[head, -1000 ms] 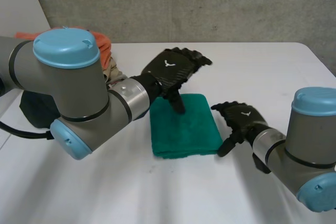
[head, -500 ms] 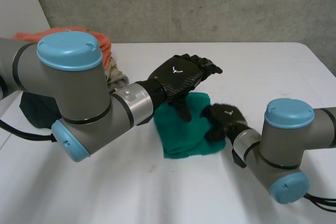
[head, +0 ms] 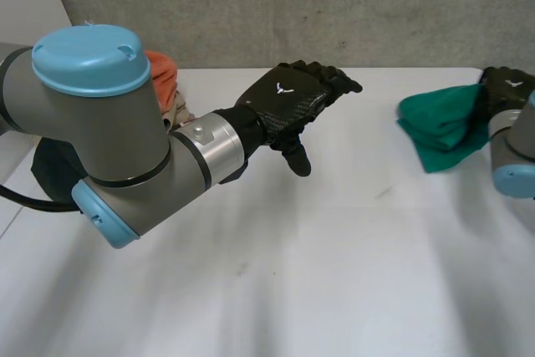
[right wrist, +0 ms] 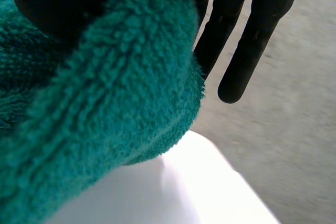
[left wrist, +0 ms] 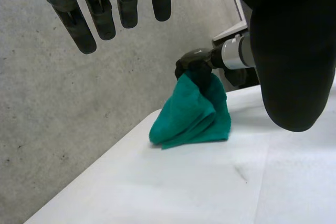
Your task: Fold the laundry.
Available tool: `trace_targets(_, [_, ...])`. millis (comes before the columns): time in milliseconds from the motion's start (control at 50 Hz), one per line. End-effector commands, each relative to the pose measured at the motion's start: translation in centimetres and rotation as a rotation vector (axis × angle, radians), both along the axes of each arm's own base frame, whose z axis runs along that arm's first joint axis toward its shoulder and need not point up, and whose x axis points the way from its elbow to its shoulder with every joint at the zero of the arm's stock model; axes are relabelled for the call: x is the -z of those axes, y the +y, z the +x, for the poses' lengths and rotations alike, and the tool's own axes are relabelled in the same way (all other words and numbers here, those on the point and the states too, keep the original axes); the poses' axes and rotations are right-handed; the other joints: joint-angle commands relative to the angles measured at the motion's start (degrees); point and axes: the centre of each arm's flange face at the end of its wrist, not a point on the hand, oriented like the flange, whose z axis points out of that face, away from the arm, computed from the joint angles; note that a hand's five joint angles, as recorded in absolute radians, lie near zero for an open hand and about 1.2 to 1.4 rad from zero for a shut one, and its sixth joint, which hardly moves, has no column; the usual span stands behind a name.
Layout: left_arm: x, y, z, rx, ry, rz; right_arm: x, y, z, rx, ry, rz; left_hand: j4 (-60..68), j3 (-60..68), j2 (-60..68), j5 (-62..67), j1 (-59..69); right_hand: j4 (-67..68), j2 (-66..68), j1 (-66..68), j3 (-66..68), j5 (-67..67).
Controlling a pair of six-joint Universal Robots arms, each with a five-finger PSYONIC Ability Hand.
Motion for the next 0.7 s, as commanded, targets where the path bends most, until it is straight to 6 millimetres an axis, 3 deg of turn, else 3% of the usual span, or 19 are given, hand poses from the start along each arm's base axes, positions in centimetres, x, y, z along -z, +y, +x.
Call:
trace_targets(20, [-0.1,0.7,-0.4,0.018,0.004,-0.001,1.3,-3.3,-4.8,0.09,0.017,0.0,-0.8,-1.4,-1.1,-2.0,0.2,11.4,13.8,26.3,13.1,12.2])
trace_targets(160, [-0.2,0.8,-0.5,0.022,0.006,-0.001,0.6,-4.3,-8.5,0.155,0.035,-0.035,-0.6,-1.2,-1.0,-1.8,0.3,11.4,13.8,26.3,13.1,12.2])
trace_targets(260, [-0.2,1.1,-0.7,0.03,0.006,-0.001,0.7,-4.3,-8.7,0.139,0.038,-0.03,-0.6,-1.2,-1.0,-1.8,0.3,11.4,13.8,26.3,13.1,12.2])
trace_targets(280, [-0.2,1.1,-0.7,0.03,0.006,-0.001,0.7,-4.3,-8.7,0.138,0.038,-0.026,-0.6,-1.2,-1.0,-1.8,0.3,2.4,4.8,17.3,4.1,3.3])
trace_targets(300, [-0.2,1.1,-0.7,0.029,0.006,-0.001,0.9,-4.2,-8.8,0.139,0.04,-0.012,-0.6,-1.2,-1.0,-1.8,0.3,-58.6,-56.2,-43.7,-56.9,-57.8])
trace_targets(440, [-0.2,1.2,-0.7,0.03,0.006,0.001,1.6,-3.9,-10.3,0.192,0.09,0.035,-0.6,-1.2,-1.0,-1.8,0.3,-58.6,-56.2,-43.7,-56.9,-57.8])
trace_targets(520, [-0.3,1.3,-0.7,0.032,0.007,-0.001,-0.8,-3.2,-11.7,0.28,0.156,0.035,-0.6,-1.2,-1.0,-1.8,0.3,-58.6,-56.2,-43.7,-56.9,-57.8])
trace_targets(640, [-1.2,1.6,-0.5,0.032,0.019,-0.016,-5.3,-1.5,-10.9,0.276,0.259,-0.005,-0.6,-1.2,-1.0,-1.8,0.3,-58.6,-56.2,-43.7,-56.9,-57.8])
trace_targets(700, [-1.7,1.6,-0.4,0.024,0.028,-0.026,-8.1,-0.1,-9.8,0.232,0.289,-0.111,-0.6,-1.2,-1.0,-1.8,0.3,-58.6,-56.2,-43.7,-56.9,-57.8])
